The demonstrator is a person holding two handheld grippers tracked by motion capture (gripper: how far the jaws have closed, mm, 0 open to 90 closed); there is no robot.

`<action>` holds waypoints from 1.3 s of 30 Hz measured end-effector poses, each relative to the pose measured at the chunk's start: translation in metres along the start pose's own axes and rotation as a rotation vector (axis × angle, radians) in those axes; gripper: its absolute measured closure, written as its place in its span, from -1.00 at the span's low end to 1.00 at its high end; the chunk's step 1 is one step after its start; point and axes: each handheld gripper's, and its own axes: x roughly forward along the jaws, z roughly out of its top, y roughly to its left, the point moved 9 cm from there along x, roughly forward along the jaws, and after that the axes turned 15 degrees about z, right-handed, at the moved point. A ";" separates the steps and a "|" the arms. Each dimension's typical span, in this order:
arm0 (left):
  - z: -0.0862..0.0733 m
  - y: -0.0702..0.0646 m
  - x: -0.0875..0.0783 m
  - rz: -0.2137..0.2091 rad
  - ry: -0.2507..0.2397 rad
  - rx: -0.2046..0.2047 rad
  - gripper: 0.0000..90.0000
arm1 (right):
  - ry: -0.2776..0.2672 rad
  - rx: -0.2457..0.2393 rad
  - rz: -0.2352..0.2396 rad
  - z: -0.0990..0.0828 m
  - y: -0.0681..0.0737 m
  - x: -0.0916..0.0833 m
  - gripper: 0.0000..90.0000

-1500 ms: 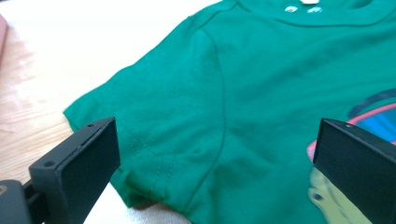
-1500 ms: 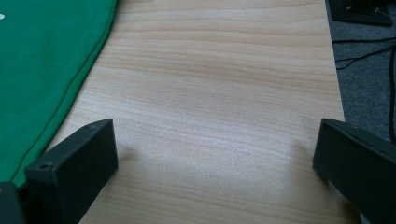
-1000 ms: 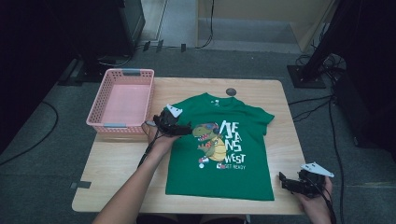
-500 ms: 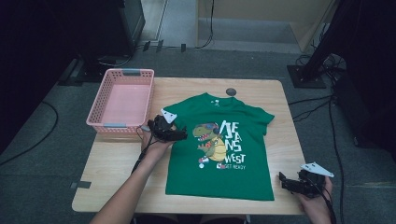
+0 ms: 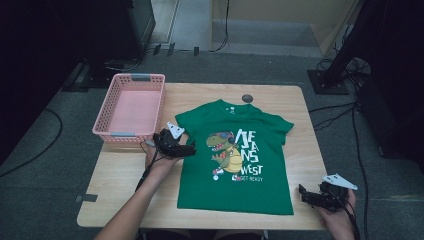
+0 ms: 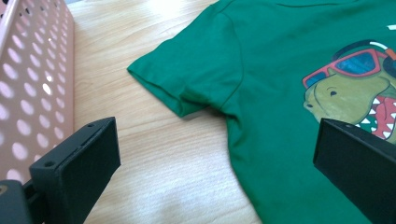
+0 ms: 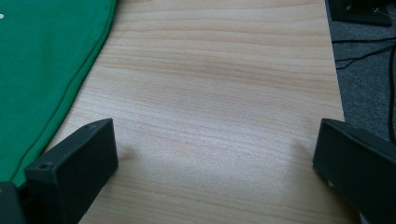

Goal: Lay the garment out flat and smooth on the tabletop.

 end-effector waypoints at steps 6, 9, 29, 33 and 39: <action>-0.010 0.002 -0.005 0.002 0.008 0.011 -0.98 | 0.000 0.000 0.000 0.000 0.000 0.000 -1.00; -0.014 0.003 -0.008 -0.001 0.007 0.014 -0.98 | 0.000 0.000 0.000 0.000 0.000 0.000 -1.00; -0.050 0.038 -0.025 0.007 0.031 -0.026 -0.97 | 0.001 -0.001 -0.001 0.000 0.000 0.000 -1.00; -0.057 0.046 -0.027 0.014 0.036 -0.039 -0.98 | 0.001 -0.001 -0.001 0.000 0.000 0.000 -1.00; -0.068 0.054 -0.032 0.024 0.038 -0.040 -0.98 | 0.001 -0.001 -0.001 0.000 0.000 0.000 -1.00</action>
